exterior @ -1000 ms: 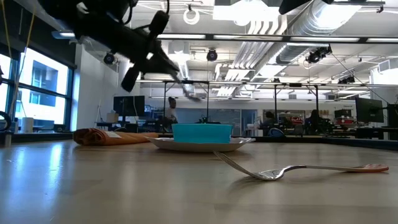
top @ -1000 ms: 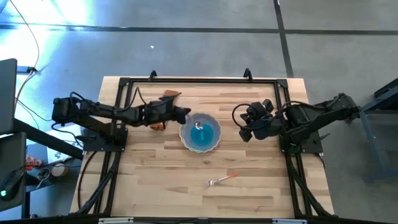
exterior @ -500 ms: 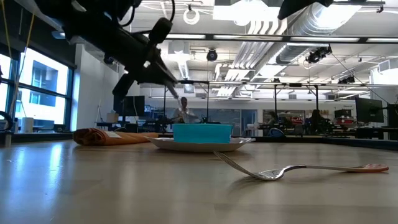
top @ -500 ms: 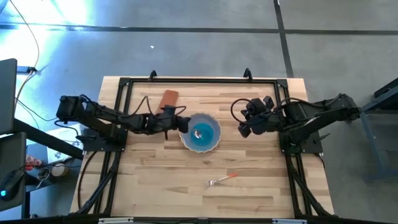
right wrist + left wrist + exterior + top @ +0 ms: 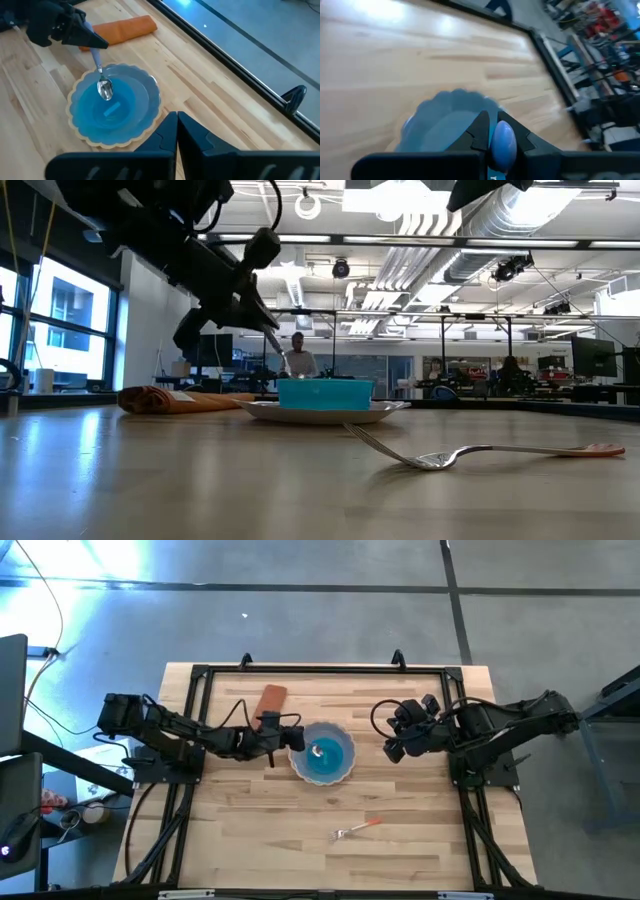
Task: Set table place
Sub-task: Put the purple spoon into the blue bowl
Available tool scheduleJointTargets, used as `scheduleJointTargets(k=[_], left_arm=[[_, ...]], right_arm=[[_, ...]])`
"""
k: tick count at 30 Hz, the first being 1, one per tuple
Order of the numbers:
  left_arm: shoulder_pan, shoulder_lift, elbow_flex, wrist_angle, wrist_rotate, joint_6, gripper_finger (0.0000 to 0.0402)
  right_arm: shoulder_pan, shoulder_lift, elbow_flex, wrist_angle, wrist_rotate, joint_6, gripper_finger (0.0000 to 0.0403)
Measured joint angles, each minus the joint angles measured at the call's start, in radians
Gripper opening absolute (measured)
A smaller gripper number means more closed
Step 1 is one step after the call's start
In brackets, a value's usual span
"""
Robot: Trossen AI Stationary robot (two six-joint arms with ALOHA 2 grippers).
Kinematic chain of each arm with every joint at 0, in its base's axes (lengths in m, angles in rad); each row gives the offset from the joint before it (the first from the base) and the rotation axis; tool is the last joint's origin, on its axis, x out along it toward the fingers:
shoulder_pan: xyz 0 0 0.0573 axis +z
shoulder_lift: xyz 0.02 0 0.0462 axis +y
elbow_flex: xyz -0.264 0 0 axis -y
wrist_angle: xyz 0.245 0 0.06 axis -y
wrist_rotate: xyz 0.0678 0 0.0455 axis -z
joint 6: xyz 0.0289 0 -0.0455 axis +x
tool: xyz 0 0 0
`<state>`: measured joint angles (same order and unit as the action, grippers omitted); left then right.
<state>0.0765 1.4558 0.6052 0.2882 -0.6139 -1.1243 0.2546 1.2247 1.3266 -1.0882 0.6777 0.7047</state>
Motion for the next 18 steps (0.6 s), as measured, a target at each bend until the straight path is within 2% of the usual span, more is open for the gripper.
scheduleJointTargets(k=[7,18], left_arm=[[-0.008,0.094,0.000,0.136,-0.007,-0.042,0.0012],[-0.006,0.134,0.026,0.126,-0.003,-0.039,0.0012]], right_arm=[[0.000,0.000,0.000,-0.005,-0.001,-0.017,0.0001],[0.000,0.000,0.000,-0.037,-0.001,-0.019,0.0001]])
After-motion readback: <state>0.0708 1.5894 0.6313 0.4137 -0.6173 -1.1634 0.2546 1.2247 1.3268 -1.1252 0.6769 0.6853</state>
